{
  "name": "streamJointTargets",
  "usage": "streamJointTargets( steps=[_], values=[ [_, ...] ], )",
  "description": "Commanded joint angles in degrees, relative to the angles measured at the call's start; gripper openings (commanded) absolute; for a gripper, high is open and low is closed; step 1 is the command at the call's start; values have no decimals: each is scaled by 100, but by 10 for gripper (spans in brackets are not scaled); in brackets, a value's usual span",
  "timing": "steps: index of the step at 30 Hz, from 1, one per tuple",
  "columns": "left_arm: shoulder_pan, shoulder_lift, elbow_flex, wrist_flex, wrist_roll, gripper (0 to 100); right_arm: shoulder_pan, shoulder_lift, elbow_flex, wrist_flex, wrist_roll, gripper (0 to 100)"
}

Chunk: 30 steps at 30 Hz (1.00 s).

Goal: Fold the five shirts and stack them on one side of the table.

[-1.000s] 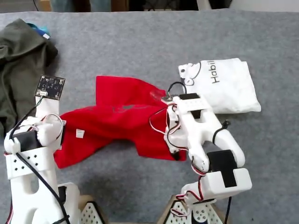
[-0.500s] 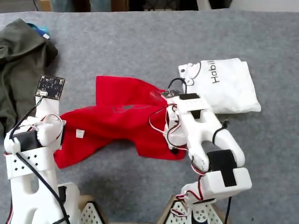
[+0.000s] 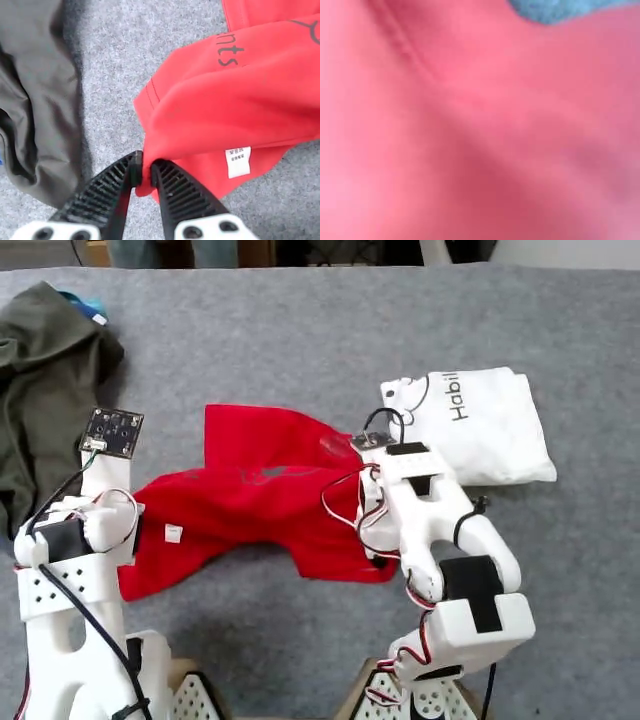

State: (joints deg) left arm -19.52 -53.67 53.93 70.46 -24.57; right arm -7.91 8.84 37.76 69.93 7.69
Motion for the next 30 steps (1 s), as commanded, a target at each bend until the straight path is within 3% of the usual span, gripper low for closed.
streamJointTargets(
  steps=[1, 17, 25, 30],
  values=[
    [22, -79, -84, -35, 26, 29, -114, -75, 163, -35, -18, 42],
    [22, -79, -382, 176, 35, 29, 53, -2985, -119, 1609, -9, 15],
    [75, -88, -2369, 1160, 818, 29, 967, -4479, -2545, 2365, -44, 14],
    [75, -88, -3943, 1618, 1213, 29, 1143, -4919, -4567, 2347, -589, 14]
  ],
)
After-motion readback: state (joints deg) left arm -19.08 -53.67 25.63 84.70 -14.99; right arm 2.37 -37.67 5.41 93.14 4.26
